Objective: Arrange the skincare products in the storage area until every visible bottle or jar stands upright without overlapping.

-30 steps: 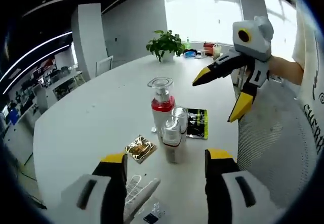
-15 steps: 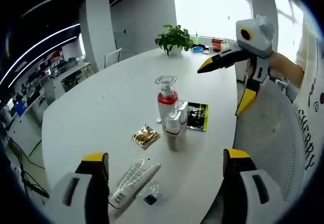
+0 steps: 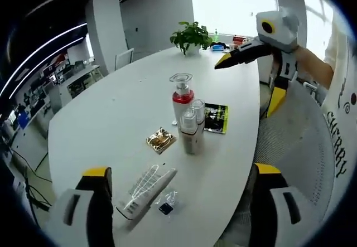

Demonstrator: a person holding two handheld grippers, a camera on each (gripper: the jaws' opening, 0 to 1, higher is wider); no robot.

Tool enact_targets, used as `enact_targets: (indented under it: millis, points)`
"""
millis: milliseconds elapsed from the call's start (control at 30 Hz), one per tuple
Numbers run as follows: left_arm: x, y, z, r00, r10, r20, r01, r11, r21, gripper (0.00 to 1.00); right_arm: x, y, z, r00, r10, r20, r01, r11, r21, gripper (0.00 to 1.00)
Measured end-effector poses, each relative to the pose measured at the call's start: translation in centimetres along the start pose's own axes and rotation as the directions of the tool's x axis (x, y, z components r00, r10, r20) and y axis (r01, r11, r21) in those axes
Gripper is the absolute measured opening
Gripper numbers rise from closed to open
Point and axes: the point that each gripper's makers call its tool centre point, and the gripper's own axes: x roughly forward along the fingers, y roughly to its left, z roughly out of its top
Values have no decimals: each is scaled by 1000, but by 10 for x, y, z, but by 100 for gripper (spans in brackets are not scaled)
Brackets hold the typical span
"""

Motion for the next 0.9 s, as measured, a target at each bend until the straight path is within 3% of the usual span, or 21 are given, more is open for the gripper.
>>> enact_targets:
  millis: [367,467,533,667,767,800,900]
  points:
    - [1,5,-13,999,3,-40,-2,1000,25,99,3,3,-7,1000,14,-26,-14,1000,-5,99]
    - [3,17,-26,993,52,-110,-43,996,84,99,3,1,-7,1000,2,-20,-2,1000,-2,100]
    - [5,17,-32,988,47,-145,-31,993,115,99,3,0,-7,1000,1,-20,-1,1000,7,100]
    - [10,23,-33,990,45,-137,-30,994,110,99,5,0,-11,1000,-1,-28,1,1000,10,100]
    - [12,27,-34,988,54,-147,-39,994,101,90,6,1,-14,999,2,-35,-2,1000,19,100]
    - [13,29,-35,987,54,-152,-44,997,69,88,6,0,-14,999,1,-35,0,1000,20,100]
    - [20,33,-36,988,41,-147,-29,996,83,85,6,-1,-15,999,0,-35,1,1000,31,99]
